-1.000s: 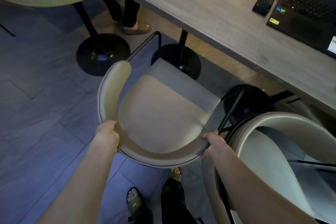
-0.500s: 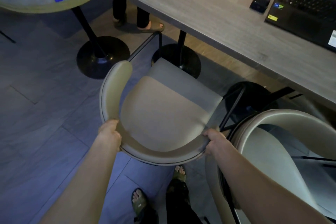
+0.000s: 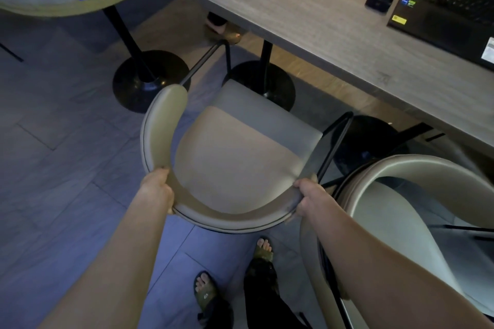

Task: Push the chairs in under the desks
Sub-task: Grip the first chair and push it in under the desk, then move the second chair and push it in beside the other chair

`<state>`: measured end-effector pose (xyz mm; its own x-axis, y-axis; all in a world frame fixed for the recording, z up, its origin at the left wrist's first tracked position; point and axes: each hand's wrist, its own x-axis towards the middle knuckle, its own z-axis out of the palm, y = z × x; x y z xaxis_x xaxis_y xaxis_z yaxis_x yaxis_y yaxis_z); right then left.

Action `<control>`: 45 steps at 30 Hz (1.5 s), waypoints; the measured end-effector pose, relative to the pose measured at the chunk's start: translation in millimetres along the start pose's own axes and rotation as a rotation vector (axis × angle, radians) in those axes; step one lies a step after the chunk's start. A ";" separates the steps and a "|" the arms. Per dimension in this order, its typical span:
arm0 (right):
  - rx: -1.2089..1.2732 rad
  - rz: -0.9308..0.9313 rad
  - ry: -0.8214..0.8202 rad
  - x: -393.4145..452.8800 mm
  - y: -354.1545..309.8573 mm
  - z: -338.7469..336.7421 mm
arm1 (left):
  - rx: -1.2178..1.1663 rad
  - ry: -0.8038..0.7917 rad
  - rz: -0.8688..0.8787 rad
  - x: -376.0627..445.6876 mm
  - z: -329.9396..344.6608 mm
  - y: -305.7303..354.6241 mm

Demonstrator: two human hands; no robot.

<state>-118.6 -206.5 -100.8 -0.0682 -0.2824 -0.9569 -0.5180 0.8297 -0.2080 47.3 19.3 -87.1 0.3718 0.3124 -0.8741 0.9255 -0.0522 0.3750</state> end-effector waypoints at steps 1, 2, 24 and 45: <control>0.006 0.010 -0.012 -1.3 1.0 -1.2 | -0.004 -0.016 -0.006 -3.4 0.4 -1.0; 0.012 0.021 -0.025 -2.9 1.5 -2.5 | -0.004 -0.035 -0.003 -5.1 0.9 -1.7; 0.812 0.138 -0.068 -73.9 130.1 -137.5 | 0.714 -0.587 0.638 -172.1 85.1 -101.7; 1.272 0.329 -0.077 -29.0 126.1 -139.0 | 1.227 -0.587 0.821 -216.3 224.5 -173.1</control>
<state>-300.5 -160.5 -71.1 0.0340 0.0115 -0.9994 0.6755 0.7367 0.0314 -177.3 -252.2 -32.2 0.4840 -0.5634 -0.6696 -0.1472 -0.8066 0.5724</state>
